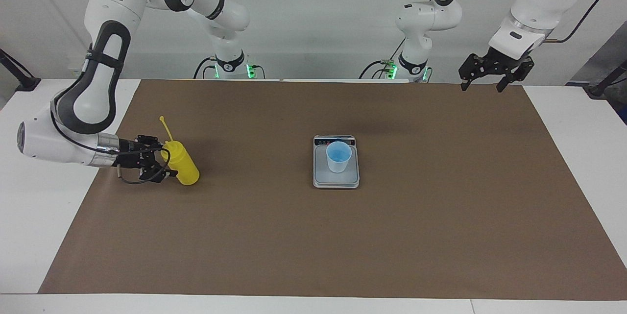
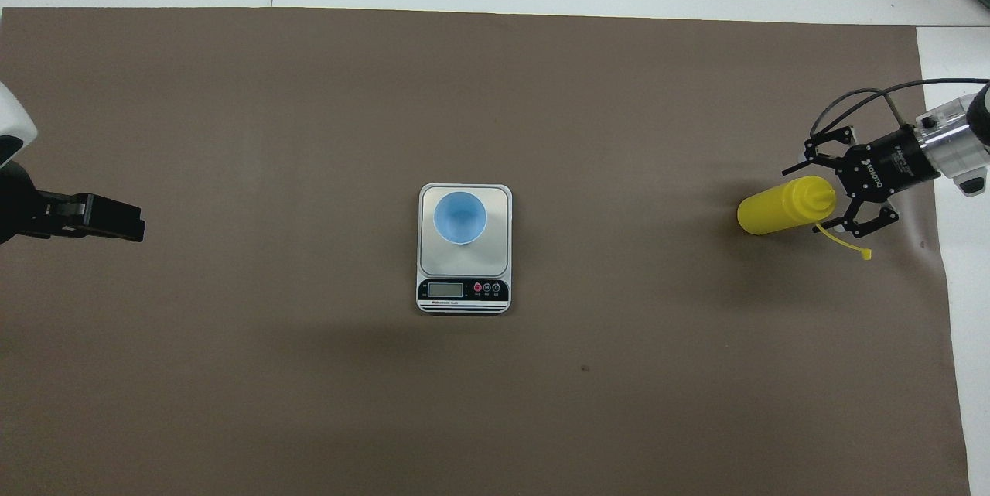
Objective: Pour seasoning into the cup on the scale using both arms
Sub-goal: 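Lower the right gripper over the yellow bottle, then close the right gripper around the yellow bottle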
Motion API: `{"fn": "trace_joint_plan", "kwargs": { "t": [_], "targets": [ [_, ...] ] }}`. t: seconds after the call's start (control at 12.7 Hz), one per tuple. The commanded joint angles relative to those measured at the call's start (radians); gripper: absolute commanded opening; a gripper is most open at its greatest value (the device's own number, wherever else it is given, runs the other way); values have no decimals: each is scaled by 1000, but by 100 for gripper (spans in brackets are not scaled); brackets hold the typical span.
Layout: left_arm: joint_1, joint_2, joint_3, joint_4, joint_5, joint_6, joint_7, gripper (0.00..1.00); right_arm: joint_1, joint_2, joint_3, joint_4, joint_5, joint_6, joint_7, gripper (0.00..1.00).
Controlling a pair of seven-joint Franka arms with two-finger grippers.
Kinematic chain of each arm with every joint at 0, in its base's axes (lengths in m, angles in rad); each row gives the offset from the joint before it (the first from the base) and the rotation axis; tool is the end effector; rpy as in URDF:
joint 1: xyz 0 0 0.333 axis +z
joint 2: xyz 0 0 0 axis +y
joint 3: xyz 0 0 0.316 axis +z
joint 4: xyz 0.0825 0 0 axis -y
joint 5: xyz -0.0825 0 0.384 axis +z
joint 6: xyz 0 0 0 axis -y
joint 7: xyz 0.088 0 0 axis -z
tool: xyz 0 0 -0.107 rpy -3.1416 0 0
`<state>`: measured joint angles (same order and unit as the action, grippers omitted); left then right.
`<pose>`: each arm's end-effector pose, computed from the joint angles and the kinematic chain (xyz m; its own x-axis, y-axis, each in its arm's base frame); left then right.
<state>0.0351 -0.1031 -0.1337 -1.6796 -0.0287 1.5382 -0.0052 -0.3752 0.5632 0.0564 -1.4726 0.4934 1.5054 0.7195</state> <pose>0.5149 -0.0578 0.6253 0.9949 -0.0929 -0.0393 -0.0924 -0.9956 0.0148 0.6293 -0.1575 0.3349 0.3119 -0.6733 -0.6703 -0.9113 -0.4115 -0.0107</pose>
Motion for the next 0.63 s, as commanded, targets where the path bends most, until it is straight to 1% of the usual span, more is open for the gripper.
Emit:
{"fn": "trace_joint_plan", "kwargs": {
  "t": [0.0,0.24,0.39,0.47,0.55],
  "targets": [
    [3,-20,2,-17,-8,0,-12,100,-8,-46,10,-78,45,22,20,100],
    [3,-20,2,-17,-8,0,-12,100,-8,-72,10,-147,86,81,49,100],
    [3,-20,0,-17,-8,0,-12,100,-5,-77,10,-157,86,111,51,100],
    [3,-20,2,-17,-8,0,-12,100,-5,-75,11,-153,88,111,51,66],
    [3,-20,0,-18,-8,0,-12,100,-7,-75,13,-152,89,108,51,35]
  ]
}}
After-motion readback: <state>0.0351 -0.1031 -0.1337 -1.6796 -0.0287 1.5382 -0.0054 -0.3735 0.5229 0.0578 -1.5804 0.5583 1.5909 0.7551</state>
